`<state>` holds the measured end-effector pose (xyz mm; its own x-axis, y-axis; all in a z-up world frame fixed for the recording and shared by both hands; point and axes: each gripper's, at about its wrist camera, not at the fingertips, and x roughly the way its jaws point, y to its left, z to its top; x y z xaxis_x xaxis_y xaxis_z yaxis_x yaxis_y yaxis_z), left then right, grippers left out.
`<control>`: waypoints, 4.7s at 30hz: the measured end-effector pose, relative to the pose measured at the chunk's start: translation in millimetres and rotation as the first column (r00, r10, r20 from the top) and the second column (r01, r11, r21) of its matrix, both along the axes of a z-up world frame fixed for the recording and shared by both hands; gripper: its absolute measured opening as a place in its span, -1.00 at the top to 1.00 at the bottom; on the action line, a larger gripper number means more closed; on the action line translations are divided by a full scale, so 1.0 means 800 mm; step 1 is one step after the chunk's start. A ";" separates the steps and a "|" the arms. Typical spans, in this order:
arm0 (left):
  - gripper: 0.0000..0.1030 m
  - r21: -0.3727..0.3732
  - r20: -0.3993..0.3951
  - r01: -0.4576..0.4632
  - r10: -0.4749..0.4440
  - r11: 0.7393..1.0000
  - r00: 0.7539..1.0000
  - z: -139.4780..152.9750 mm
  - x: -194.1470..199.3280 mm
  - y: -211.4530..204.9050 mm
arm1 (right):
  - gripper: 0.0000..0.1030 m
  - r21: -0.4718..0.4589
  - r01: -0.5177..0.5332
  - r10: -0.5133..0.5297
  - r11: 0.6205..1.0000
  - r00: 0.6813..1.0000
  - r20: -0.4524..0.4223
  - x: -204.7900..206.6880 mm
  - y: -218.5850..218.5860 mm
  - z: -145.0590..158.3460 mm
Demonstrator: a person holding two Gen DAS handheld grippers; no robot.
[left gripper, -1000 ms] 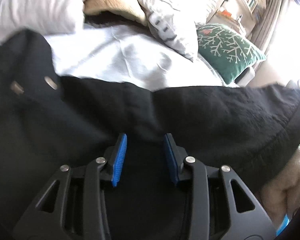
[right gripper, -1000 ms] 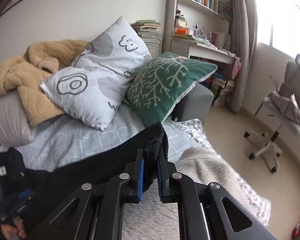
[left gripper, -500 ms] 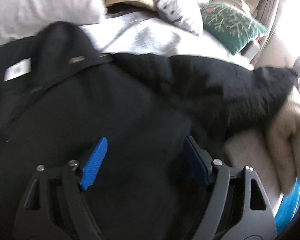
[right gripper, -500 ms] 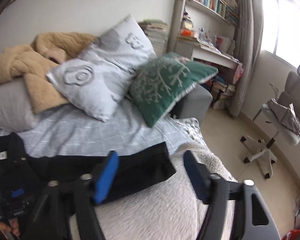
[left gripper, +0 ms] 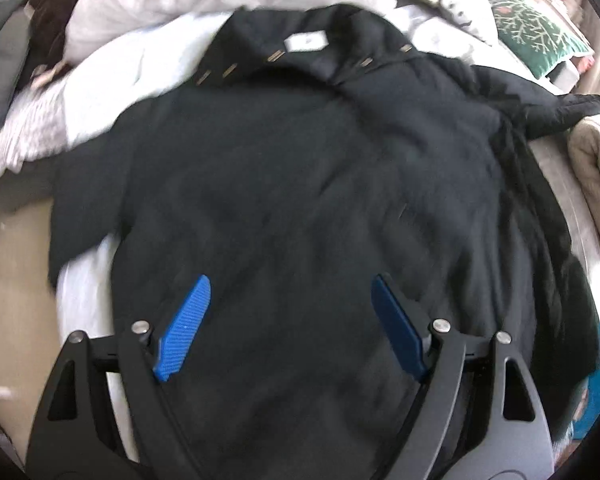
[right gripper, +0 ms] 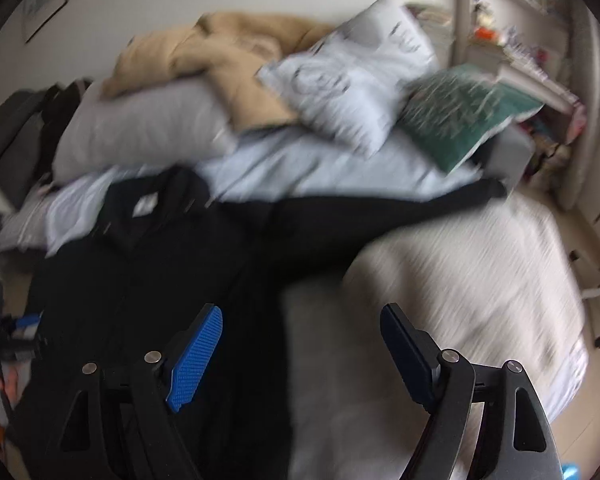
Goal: Fold large clothes
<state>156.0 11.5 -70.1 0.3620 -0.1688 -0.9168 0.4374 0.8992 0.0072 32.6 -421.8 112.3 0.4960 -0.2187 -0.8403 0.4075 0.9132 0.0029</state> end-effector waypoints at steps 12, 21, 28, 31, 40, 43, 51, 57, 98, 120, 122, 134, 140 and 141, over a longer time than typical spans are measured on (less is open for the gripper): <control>-0.61 -0.027 -0.208 -0.131 0.123 0.991 0.970 -0.055 -0.082 0.196 | -0.62 0.321 0.006 0.073 0.947 0.970 -0.233 -0.131 0.066 -0.138; 0.87 -0.296 -0.366 -0.198 0.080 0.935 0.927 -0.069 -0.122 0.224 | 0.80 0.541 0.064 0.092 0.838 0.962 -0.257 -0.172 0.067 -0.192; 0.85 -0.243 -0.292 -0.218 0.143 0.945 0.946 -0.041 -0.149 0.242 | 0.86 0.526 0.024 0.053 0.850 0.990 -0.132 -0.191 0.056 -0.127; 0.42 -0.054 -0.304 -0.128 0.106 0.990 0.947 -0.076 -0.159 0.226 | 0.77 0.446 0.066 0.061 0.893 0.962 -0.264 -0.190 0.059 -0.154; -0.48 0.037 0.030 -0.150 0.149 0.988 0.988 -0.005 -0.136 0.195 | -0.45 0.081 0.048 -0.021 0.996 0.952 -0.306 -0.135 0.075 -0.103; -0.54 -0.055 0.040 -0.138 0.141 0.989 0.989 0.005 -0.111 0.164 | -0.56 0.080 0.021 -0.003 0.997 0.975 -0.221 -0.091 0.088 -0.085; -0.55 -0.142 0.036 -0.058 0.063 0.988 0.997 -0.048 -0.031 0.050 | -0.56 0.181 -0.062 0.086 0.981 0.988 -0.128 0.066 0.153 -0.149; -0.55 -0.110 -0.086 -0.012 0.003 0.994 0.996 -0.125 -0.037 0.061 | -0.57 0.163 -0.055 0.088 0.985 0.974 -0.206 0.071 0.168 -0.258; -0.43 -0.514 -0.693 -0.841 0.660 -0.170 0.290 -0.237 0.153 0.454 | -0.66 0.139 -0.066 0.101 0.988 0.961 -0.258 0.008 0.242 -0.193; 0.82 -0.769 0.289 -0.316 0.743 0.556 0.604 0.074 0.108 0.290 | -0.66 0.192 -0.075 0.109 0.978 0.979 -0.171 0.005 0.229 -0.182; 0.82 -0.717 0.376 -0.227 0.641 0.659 0.669 0.093 0.104 0.237 | -0.66 0.203 -0.077 0.111 0.976 0.981 -0.162 0.006 0.229 -0.182; 0.49 -0.355 0.285 0.068 0.039 0.932 0.958 -0.025 0.100 -0.043 | -0.66 0.248 -0.067 0.096 0.966 0.990 -0.105 0.000 0.216 -0.176; -0.23 -0.235 0.044 0.112 -0.105 0.966 0.994 -0.112 0.053 -0.065 | -0.66 0.266 -0.063 0.095 0.962 0.989 -0.109 0.005 0.210 -0.177; -0.33 -0.238 0.048 0.118 -0.110 0.964 0.993 -0.109 0.044 -0.061 | -0.66 0.269 -0.064 0.096 0.961 0.990 -0.107 0.007 0.209 -0.176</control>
